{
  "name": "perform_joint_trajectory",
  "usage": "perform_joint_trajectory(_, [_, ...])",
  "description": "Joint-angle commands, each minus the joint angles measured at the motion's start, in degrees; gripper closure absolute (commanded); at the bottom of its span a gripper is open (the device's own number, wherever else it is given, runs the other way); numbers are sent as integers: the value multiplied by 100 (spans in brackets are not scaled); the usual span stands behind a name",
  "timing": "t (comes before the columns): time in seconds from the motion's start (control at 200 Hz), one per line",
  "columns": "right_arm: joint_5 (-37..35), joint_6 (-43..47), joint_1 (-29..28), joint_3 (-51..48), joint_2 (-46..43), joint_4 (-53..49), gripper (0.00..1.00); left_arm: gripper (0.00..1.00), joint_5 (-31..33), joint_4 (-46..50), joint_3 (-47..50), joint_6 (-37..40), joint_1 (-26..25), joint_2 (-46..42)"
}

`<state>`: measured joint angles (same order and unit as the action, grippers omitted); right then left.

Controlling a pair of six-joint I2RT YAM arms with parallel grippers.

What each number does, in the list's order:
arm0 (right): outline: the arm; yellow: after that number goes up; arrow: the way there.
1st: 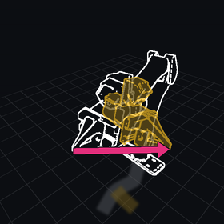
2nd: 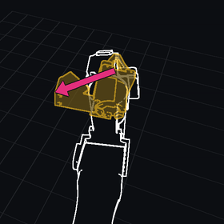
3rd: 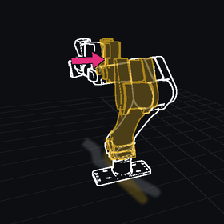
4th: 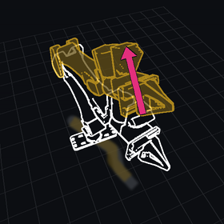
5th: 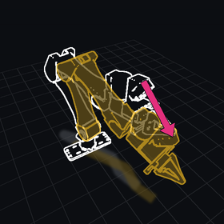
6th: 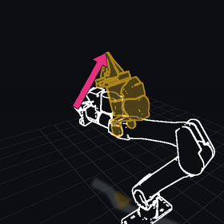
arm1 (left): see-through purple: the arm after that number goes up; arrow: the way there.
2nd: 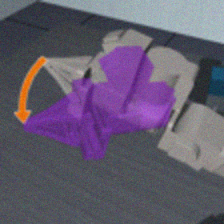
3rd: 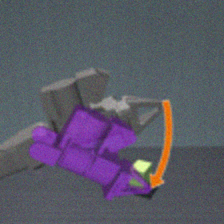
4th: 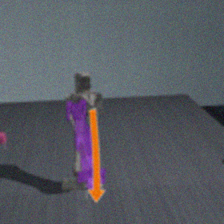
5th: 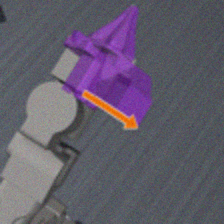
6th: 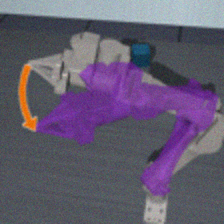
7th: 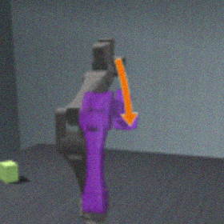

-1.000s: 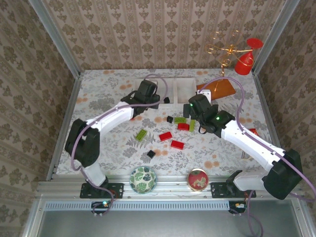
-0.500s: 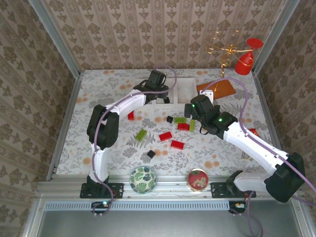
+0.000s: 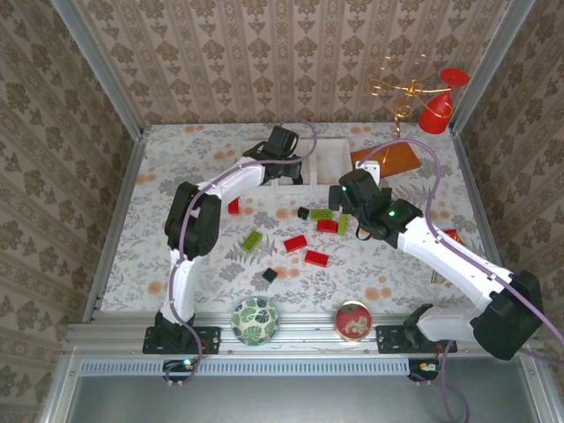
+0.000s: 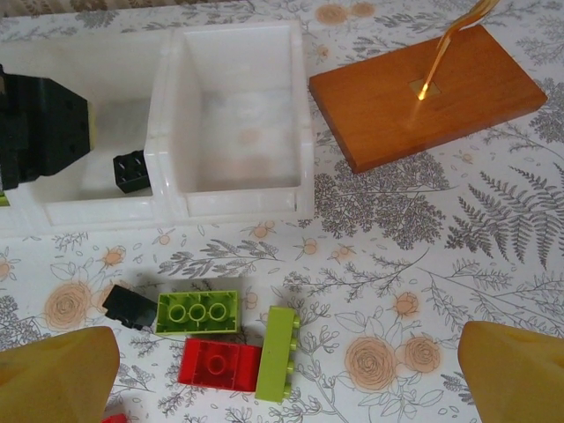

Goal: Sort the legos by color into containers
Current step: Place the lego in the container.

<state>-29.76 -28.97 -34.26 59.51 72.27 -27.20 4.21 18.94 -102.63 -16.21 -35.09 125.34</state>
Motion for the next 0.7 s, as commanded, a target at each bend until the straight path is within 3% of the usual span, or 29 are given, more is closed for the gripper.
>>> perform_joint_trajectory(0.0, [-13,-135,34,-18,101,-9,0,59,-69,116,-226,12,55,61])
perform_joint_trajectory(0.37, [175,-52,33,87,277,-65,0,46,-209,29,-73,-80,46,-476])
perform_joint_trajectory(0.57, [406,22,33,176,466,-127,0,38,-165,-298,598,-93,46,-1320])
perform_joint_trajectory(0.695, [566,62,33,270,657,-136,0,27,-19,-522,1216,-119,60,-1942])
